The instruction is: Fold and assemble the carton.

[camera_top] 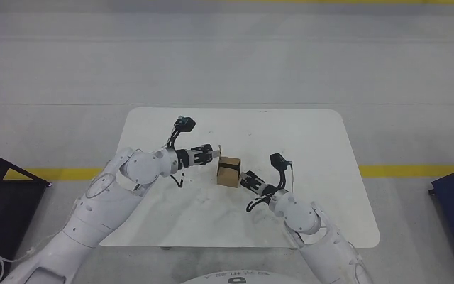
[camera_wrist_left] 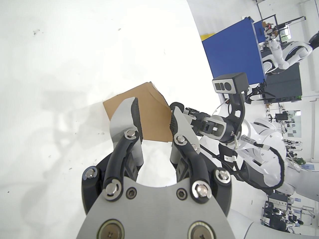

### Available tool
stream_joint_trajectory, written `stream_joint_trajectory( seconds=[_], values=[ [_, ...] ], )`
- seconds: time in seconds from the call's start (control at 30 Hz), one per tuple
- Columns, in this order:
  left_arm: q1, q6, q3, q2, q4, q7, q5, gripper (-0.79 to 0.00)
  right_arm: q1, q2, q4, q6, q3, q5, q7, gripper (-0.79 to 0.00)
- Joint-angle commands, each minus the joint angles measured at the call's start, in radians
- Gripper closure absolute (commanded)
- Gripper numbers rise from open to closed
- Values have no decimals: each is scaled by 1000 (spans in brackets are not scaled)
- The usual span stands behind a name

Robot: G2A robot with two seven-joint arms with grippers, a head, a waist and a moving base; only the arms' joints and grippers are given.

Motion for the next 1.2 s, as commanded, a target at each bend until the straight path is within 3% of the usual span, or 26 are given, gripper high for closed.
stream_joint_trajectory(
  seconds=[0.0,0.2,0.37,0.57,0.9,1.17],
  values=[
    [2,-3,2,-2,-6,4,9,-237,0,1,0,0,0,-2,0,-169],
    [13,-21,1,-5,-26,25,30,-237,0,2,-1,0,-1,-1,-1,-169],
    [28,-23,-4,-5,-42,30,43,-323,-2,4,-2,-3,-1,-1,-6,-166],
    [19,7,2,-12,-35,16,41,-332,-7,6,-4,-5,0,-1,-7,-166],
    [-36,22,24,-33,25,-8,20,-237,-10,8,-6,-9,-2,-1,-11,-163],
    [-33,8,23,-38,41,-7,35,-25,-7,10,-7,-2,-4,0,-10,-148]
  ],
)
